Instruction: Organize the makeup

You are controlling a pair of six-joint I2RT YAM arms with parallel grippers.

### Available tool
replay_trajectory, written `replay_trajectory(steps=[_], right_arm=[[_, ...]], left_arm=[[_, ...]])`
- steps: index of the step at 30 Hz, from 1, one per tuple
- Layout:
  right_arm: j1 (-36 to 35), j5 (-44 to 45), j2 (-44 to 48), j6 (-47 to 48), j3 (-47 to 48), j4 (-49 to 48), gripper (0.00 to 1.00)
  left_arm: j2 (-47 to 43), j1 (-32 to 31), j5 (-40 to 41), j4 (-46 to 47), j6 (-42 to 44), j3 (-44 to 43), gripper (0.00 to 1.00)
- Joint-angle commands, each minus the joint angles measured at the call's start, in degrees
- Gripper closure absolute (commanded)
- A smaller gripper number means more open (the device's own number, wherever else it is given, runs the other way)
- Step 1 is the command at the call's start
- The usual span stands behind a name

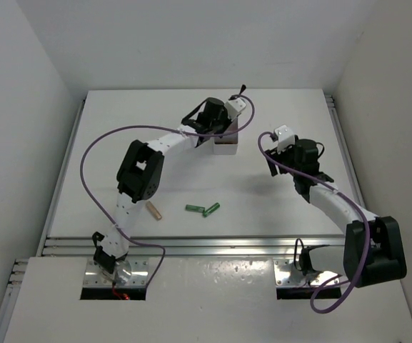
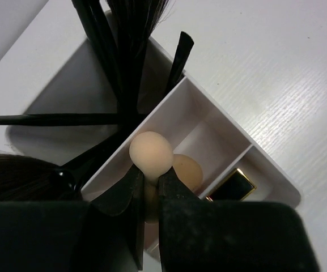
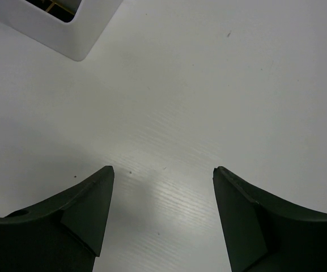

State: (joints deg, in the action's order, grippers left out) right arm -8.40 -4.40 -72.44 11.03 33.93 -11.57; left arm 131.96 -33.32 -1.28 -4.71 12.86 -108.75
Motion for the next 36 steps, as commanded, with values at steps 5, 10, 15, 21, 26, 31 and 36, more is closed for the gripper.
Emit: replay_trajectory(steps=[5, 10, 15, 21, 26, 31, 36], right_arm=[[1.11, -3.24, 0.99, 3.38, 4.21, 4.18, 0.29], [1.02, -9.99, -0.06, 6.28, 7.37, 7.96, 0.20], [0.50, -24.75, -2.17, 11.03, 11.76, 16.13, 0.04], [-6.59, -37.15, -4.10, 22.61, 14.67, 27.53, 0.08], [-15.22, -39.98, -10.06, 26.32, 16.60, 31.52, 0.13], [-22.70, -37.78, -17.90, 30.37, 21.34, 33.81, 0.15], [-27.44, -35.25, -24.30, 33.79, 24.68, 35.55, 0.16]], left_arm=[[1.98, -0.78, 0.49, -0.29, -0.03, -4.01, 0.81], [-2.84, -0.78, -2.59, -5.74, 1.19, -1.91, 0.46], [-7.59, -0.78, -2.06, -8.55, 3.65, -0.76, 0.33], [-13.39, 2.55, -2.68, -12.86, 2.88, -5.15, 0.29], [-19.80, 8.78, -2.68, -20.24, -6.33, -4.37, 0.29], [-32.60, 14.68, -3.20, -24.55, -9.26, 10.28, 0.29], [-44.23, 21.17, 0.22, -26.05, -9.78, 26.53, 0.29]])
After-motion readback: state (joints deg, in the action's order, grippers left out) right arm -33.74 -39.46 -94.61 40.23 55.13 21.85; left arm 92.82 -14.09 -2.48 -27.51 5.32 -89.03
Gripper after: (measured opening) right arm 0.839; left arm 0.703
